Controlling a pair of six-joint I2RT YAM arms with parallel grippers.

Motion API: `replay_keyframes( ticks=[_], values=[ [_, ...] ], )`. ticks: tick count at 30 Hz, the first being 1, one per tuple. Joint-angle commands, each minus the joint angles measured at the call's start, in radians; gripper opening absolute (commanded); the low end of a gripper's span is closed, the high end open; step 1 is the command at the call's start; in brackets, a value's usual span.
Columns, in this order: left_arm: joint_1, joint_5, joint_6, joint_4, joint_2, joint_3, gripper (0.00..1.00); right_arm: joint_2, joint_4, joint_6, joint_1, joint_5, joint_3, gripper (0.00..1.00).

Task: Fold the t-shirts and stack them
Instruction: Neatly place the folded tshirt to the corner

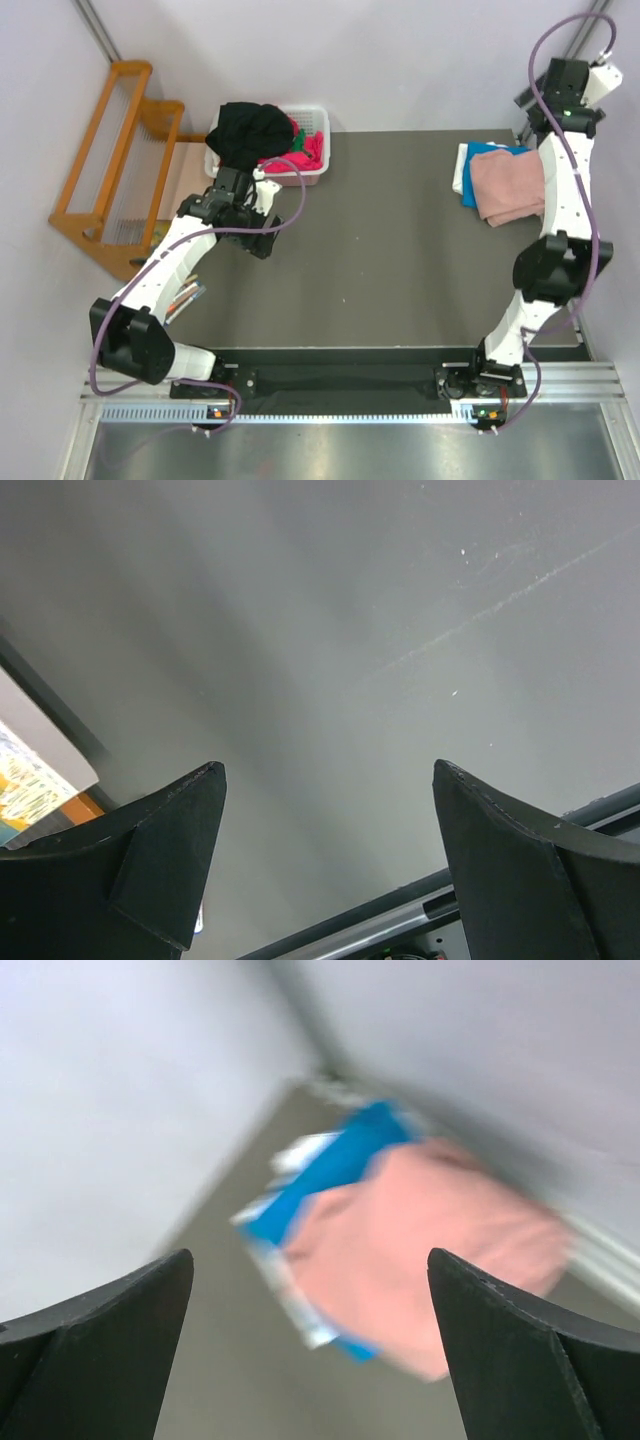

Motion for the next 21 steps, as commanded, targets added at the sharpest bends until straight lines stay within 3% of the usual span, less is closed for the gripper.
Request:
replay_keyframes(
  ticks=[1, 4, 6, 9, 14, 21],
  values=[
    [0.023, 0.020, 0.020, 0.035, -0.061, -0.007, 0.89, -0.154, 0.145, 0.001, 0.018, -0.315, -0.057, 1.00],
    [0.035, 0.026, 0.025, 0.035, -0.063, -0.004, 0.89, -0.115, 0.151, 0.067, 0.006, -0.497, -0.156, 1.00],
    [0.043, 0.028, 0.031, 0.034, -0.063, -0.002, 0.89, -0.112, 0.276, 0.141, -0.018, -0.636, -0.326, 1.00],
    [0.051, 0.029, 0.042, 0.031, -0.061, -0.004, 0.89, -0.075, 0.349, 0.208, -0.051, -0.739, -0.435, 1.00],
    [0.065, 0.037, 0.050, 0.031, -0.061, -0.001, 0.89, 0.066, 0.415, 0.296, -0.091, -0.913, -0.440, 1.00],
    [0.077, 0.040, 0.054, 0.023, -0.049, 0.012, 0.89, 0.228, 0.390, 0.337, -0.126, -0.964, -0.355, 1.00]
  ],
)
